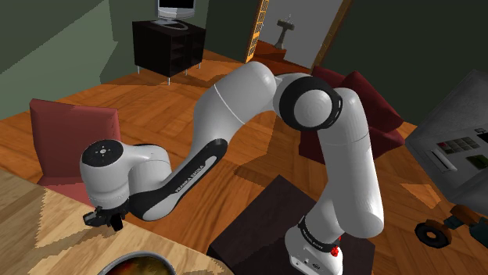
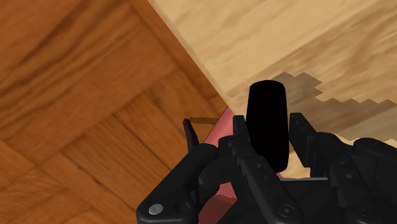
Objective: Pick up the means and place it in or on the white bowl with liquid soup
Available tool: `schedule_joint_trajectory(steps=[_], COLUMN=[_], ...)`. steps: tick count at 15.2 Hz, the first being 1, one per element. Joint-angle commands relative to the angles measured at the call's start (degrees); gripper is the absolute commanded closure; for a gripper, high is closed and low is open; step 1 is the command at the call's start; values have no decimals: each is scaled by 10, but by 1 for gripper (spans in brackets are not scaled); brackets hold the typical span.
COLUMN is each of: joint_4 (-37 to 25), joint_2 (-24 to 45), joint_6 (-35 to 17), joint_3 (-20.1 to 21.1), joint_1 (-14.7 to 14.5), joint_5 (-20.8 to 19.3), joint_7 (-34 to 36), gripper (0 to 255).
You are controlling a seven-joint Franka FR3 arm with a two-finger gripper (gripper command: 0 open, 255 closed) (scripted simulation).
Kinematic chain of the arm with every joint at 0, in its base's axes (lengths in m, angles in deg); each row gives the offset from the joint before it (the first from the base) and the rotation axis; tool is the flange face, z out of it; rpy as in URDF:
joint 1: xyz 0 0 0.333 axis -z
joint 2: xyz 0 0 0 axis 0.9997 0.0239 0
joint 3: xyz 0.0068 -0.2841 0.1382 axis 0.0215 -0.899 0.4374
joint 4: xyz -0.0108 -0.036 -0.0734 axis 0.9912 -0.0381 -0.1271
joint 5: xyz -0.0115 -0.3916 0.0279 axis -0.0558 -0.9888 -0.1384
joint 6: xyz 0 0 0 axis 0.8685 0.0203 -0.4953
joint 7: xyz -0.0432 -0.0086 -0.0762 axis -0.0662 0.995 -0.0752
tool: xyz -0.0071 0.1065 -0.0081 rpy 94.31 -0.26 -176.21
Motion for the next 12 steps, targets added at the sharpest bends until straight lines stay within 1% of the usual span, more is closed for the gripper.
schedule_joint_trajectory(steps=[1,12], joint_4=[2,11], joint_2=[-6,-67], joint_6=[4,53], joint_3=[3,38], joint_1=[2,27], joint_5=[4,47], joint_7=[-3,-36], gripper=[255,255])
